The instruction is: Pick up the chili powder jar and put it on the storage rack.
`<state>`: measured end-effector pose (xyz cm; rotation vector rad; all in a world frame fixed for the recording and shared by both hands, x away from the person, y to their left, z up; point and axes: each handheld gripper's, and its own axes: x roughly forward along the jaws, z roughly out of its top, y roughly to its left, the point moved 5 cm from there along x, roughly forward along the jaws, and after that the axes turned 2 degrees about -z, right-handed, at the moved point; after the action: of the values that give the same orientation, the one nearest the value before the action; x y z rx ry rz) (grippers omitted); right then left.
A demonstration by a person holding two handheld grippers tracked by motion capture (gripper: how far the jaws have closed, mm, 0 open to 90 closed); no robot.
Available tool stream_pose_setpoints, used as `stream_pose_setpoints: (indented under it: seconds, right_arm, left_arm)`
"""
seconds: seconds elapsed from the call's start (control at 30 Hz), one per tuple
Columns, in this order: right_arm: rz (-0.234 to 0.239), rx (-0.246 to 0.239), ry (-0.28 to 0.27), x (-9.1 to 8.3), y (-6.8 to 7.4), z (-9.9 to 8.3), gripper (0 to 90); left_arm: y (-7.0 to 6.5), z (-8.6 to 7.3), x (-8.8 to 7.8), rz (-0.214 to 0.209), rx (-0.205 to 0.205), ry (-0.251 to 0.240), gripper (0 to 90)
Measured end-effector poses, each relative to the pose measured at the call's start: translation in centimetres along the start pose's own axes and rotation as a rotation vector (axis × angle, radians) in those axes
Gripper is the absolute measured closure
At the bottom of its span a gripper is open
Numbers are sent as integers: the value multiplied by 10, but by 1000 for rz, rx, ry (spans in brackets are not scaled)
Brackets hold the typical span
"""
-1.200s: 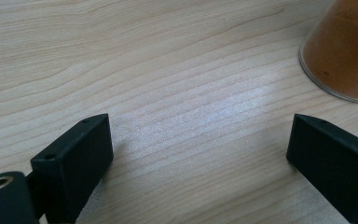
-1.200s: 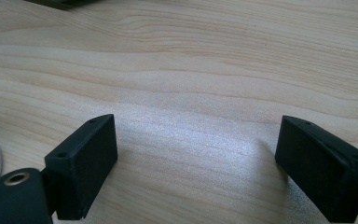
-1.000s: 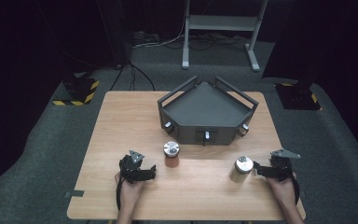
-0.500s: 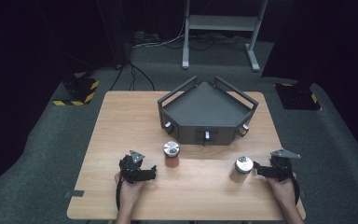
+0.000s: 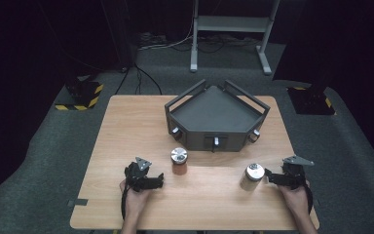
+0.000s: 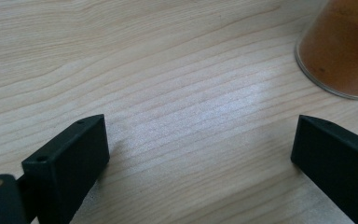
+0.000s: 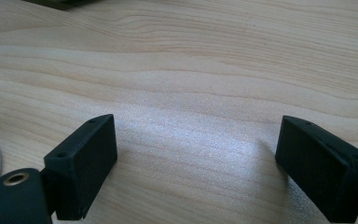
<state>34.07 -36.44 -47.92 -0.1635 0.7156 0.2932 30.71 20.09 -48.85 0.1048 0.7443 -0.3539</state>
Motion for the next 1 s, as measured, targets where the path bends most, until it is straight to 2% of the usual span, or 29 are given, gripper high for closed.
stream_pose_setpoints:
  seconds: [0.53,1.0]
  right_arm:
    - [-2,2,0,0,0,0,123]
    - [-3,3,0,0,1,0,122]
  left_arm:
    - [-3,-6,-5,-29,19,-23,37]
    - [-15,0,-7,-115,73,-48,36]
